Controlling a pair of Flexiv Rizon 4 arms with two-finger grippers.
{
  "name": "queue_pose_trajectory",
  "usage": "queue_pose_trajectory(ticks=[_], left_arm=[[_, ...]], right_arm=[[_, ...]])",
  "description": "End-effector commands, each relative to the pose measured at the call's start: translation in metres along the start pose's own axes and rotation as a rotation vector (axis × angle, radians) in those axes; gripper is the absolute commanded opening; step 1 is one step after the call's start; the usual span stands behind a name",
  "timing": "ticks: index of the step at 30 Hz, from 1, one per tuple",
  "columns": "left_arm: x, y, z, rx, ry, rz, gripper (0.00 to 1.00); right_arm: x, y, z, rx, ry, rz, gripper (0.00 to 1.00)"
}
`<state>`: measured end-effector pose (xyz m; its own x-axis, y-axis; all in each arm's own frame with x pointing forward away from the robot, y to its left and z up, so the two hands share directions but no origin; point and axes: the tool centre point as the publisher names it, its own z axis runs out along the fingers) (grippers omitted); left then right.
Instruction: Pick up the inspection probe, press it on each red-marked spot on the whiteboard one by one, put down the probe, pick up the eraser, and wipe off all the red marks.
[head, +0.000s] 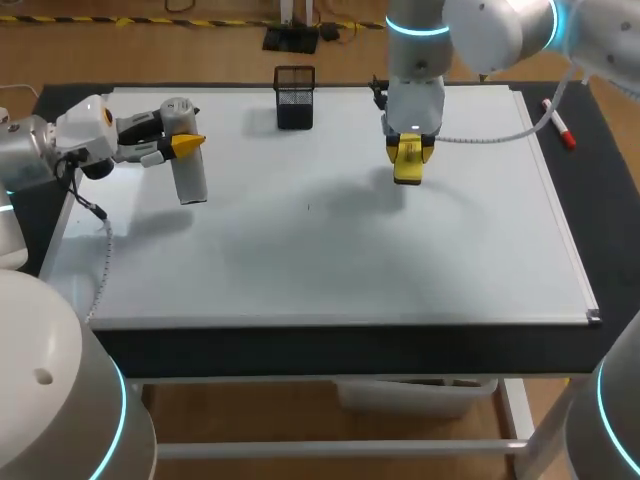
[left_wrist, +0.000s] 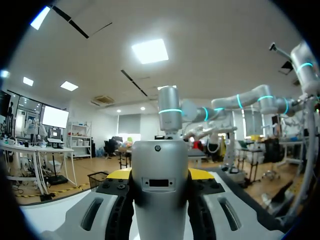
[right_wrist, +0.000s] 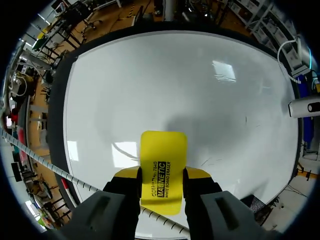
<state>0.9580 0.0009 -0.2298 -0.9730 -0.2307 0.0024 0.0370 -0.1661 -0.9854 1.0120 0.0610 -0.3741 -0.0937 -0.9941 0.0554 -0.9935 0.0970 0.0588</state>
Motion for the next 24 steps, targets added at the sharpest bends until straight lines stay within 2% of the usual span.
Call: queue_pose_trajectory(ticks=[1, 24], left_arm=[[0.000, 0.000, 0.000, 0.001, 0.000, 0.001, 0.00], [0.000, 0.000, 0.000, 0.001, 0.000, 0.001, 0.00]], right_arm=[[-0.003, -0.019, 0.003, -0.033, 0.012, -0.007, 0.00], [-0.003, -0.073, 0.020, -0.062, 0.012, -0.035, 0.00]])
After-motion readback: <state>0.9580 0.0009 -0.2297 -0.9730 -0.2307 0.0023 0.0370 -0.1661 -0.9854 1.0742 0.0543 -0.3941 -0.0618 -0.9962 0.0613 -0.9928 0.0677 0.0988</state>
